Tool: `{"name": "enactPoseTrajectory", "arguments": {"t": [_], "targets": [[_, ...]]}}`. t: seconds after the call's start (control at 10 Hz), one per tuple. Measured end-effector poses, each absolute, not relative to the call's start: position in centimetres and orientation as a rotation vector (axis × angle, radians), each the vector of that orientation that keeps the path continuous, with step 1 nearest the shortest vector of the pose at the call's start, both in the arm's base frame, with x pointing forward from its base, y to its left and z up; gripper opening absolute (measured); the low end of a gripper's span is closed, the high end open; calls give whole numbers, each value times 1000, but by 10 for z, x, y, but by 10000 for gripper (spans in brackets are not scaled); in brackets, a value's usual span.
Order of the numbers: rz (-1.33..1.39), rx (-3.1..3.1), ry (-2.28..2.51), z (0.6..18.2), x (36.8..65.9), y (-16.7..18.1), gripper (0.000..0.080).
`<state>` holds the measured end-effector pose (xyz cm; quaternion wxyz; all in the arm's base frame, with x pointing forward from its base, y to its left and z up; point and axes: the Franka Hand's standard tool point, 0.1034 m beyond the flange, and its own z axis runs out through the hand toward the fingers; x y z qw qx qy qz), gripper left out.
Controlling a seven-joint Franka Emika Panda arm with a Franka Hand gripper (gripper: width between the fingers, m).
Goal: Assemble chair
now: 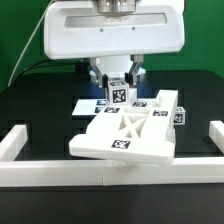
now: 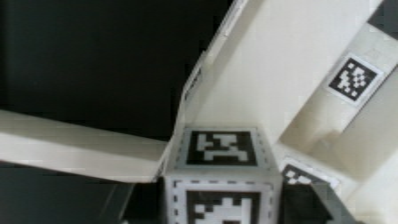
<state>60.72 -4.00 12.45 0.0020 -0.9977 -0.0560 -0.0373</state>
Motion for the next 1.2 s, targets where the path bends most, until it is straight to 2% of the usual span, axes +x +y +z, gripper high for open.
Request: {"name": "enactPoseTrajectory", "arguments": {"t": [0.7, 1.0, 1.2], "targets": [[-196, -2935, 980, 126, 615, -36, 281], [-182, -2824, 1233, 125, 614, -24, 281], [-183, -2830, 1225, 125, 615, -20, 281]]}}
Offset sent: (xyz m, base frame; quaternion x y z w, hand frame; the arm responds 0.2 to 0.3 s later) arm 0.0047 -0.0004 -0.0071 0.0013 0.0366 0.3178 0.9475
